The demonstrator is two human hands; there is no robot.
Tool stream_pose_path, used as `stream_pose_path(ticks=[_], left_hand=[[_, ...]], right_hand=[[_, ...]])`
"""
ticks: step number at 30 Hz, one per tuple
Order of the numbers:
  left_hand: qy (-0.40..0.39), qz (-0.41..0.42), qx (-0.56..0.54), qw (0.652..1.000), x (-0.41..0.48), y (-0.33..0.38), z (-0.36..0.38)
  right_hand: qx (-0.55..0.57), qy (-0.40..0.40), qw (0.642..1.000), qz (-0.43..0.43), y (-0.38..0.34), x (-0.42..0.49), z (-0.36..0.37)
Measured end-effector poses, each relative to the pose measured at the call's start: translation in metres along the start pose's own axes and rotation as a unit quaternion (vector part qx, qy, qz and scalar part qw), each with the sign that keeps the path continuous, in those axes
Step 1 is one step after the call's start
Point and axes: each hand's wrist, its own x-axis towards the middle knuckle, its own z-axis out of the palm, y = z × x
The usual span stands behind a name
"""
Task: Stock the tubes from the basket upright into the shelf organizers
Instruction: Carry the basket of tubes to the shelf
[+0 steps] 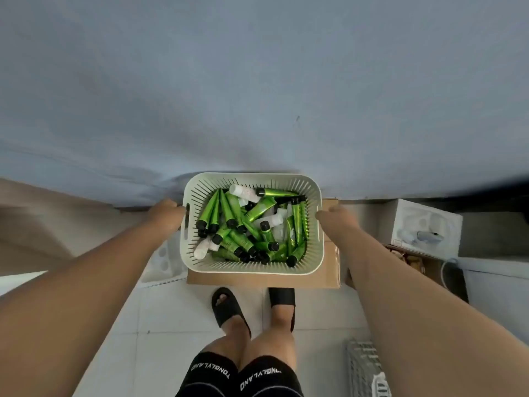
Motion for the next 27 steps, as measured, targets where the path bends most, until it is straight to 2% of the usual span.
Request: stream_pose_path(ticks=[5,8,10,12,16,19,27], left_hand=[[0.025,-0.079,-0.117,0.990,0.026,-0.011,0.023],[0.037,-0.090,-0.176,0.979,0.029,-0.016,0.031],[-0.032,-0.122,-0.288,0.949,0.035,-0.018,0.039],[-0.102,-0.140,-0.354,0.919,0.040,-0.018,0.046],[-0.076,-0.150,-0.376,0.911,0.044,-0.017,0.044],[-0.098,-0.158,-0.399,0.898,0.034,-0.025,0.030],[-0.077,-0.146,-0.435,0.885,-0.029,-0.058,-0.040]], right_hand=[[0.029,0.054,0.998,0.002,0.004,0.037,0.016],[0.068,0.039,0.997,0.022,0.009,0.063,0.025],[0.149,0.019,0.987,0.047,0.011,0.073,0.031],[0.189,0.019,0.980,0.055,0.012,0.079,0.036],[0.219,0.040,0.972,0.070,0.011,0.078,0.036],[0.221,0.032,0.972,0.069,0.006,0.062,0.027],[0.169,0.004,0.985,0.009,-0.061,-0.028,0.016]])
